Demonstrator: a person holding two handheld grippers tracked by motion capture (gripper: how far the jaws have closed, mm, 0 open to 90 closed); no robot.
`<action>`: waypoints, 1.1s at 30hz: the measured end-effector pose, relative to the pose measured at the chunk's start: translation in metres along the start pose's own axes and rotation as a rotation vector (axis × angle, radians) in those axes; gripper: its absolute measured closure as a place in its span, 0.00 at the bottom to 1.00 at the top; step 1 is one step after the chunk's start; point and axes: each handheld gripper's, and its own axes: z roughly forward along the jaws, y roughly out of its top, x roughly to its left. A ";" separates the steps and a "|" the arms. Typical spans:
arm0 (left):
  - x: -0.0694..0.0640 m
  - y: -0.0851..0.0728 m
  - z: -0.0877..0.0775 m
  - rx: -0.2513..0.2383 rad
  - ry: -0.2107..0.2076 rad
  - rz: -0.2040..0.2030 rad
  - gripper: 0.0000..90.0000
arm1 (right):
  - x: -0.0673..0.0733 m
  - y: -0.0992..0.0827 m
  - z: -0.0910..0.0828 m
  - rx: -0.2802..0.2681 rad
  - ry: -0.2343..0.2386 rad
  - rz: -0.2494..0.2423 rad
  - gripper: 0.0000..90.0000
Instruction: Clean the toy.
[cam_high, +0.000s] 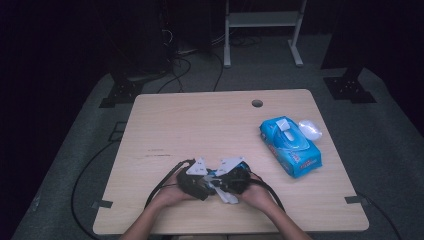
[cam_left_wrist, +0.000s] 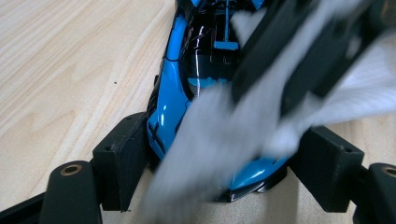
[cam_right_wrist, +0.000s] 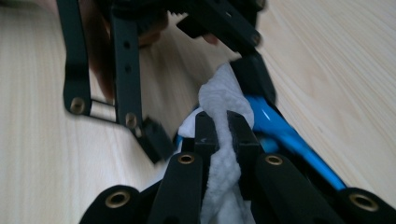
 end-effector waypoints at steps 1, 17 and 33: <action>0.000 0.000 0.000 0.000 0.000 0.001 0.27 | -0.001 0.003 0.004 0.006 0.013 0.001 0.93; 0.000 0.000 0.000 -0.004 0.000 -0.002 0.27 | -0.007 0.010 0.010 0.008 -0.017 0.022 0.93; 0.000 0.000 0.000 0.000 -0.002 0.004 0.27 | -0.002 0.016 0.017 0.017 0.024 -0.020 0.93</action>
